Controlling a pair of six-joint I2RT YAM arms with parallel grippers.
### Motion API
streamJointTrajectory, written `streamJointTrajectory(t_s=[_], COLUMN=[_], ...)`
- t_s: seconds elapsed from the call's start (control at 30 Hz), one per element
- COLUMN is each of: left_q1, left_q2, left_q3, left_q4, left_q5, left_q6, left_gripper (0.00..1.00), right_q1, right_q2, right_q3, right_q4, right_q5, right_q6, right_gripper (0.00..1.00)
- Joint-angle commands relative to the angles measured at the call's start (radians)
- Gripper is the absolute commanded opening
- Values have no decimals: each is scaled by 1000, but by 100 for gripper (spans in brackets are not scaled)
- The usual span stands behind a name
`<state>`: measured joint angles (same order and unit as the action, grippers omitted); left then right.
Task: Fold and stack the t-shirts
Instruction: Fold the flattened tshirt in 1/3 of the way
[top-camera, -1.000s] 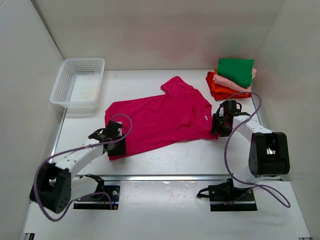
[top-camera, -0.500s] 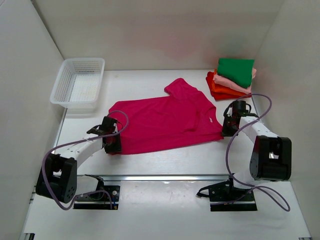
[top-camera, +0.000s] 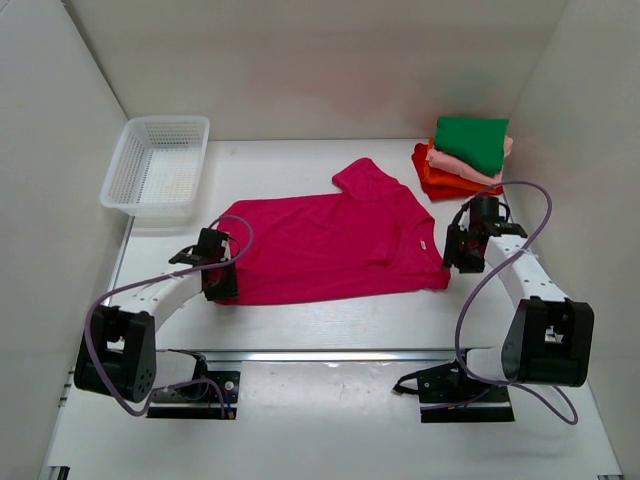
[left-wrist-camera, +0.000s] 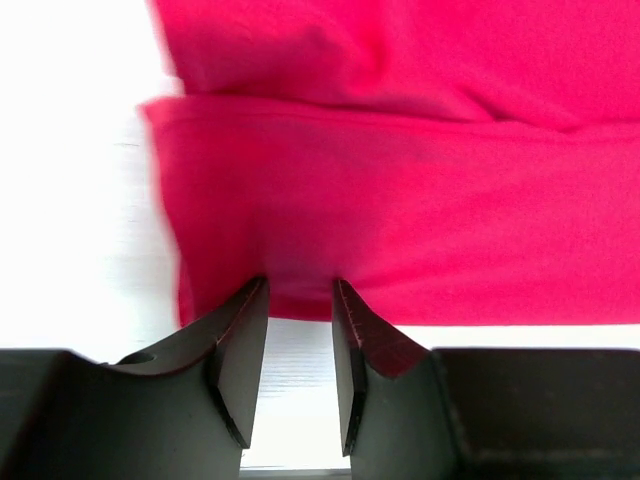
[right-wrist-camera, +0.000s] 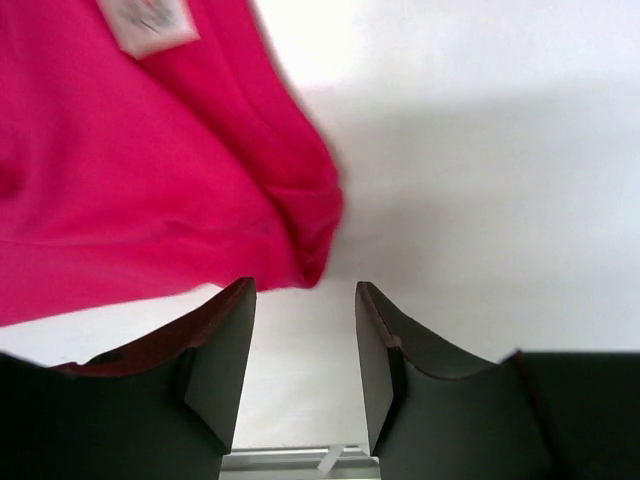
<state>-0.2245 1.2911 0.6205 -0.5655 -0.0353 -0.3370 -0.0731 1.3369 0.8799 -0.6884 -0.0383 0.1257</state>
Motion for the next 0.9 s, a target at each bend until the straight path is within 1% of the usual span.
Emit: streamJointTrajectory(t_s=[0.0, 0.07, 0.13, 0.17, 0.23, 0.3, 0.37, 0.43, 0.5, 0.6, 0.7, 0.73, 0.8, 0.87], left_q1=[39, 63, 73, 60, 44, 53, 50, 47, 54, 77, 100, 102, 105, 102], left_q2=[-56, -24, 16, 33, 43, 34, 2, -51, -120, -157, -154, -145, -118, -61], left_q3=[2, 15, 25, 31, 33, 21, 28, 25, 31, 74, 140, 162, 205, 249], left_q4=[16, 13, 4, 6, 10, 6, 13, 21, 27, 7, -23, -16, 21, 53], left_q5=[-26, -15, -6, -18, -25, -8, -14, -12, 6, 23, 15, 8, 3, -6], left_q6=[29, 39, 50, 58, 59, 64, 62, 50, 47, 65, 99, 108, 113, 113], left_gripper=[43, 43, 43, 43, 42, 42, 41, 42, 45, 48, 48, 49, 51, 52], right_q1=[65, 111, 128, 150, 183, 191, 209, 228, 249, 265, 268, 277, 277, 256], right_q2=[-35, 28, 74, 87, 91, 96, 99, 110, 107, 81, 27, 4, -48, -76], right_q3=[109, 125, 126, 110, 21, -19, -51, -68, -85, -128, -160, -160, -148, -99], right_q4=[39, 72, 84, 117, 164, 216, 222, 189, 172, 130, 78, 51, 50, 35], right_q5=[18, 0, -14, -34, -43, -77, -57, -43, -25, -17, -11, 9, 24, 18], right_q6=[-24, -17, -3, 5, 26, 55, 60, 63, 77, 121, 147, 149, 143, 118], right_gripper=[42, 42, 41, 39, 40, 39, 39, 38, 39, 39, 39, 40, 40, 40])
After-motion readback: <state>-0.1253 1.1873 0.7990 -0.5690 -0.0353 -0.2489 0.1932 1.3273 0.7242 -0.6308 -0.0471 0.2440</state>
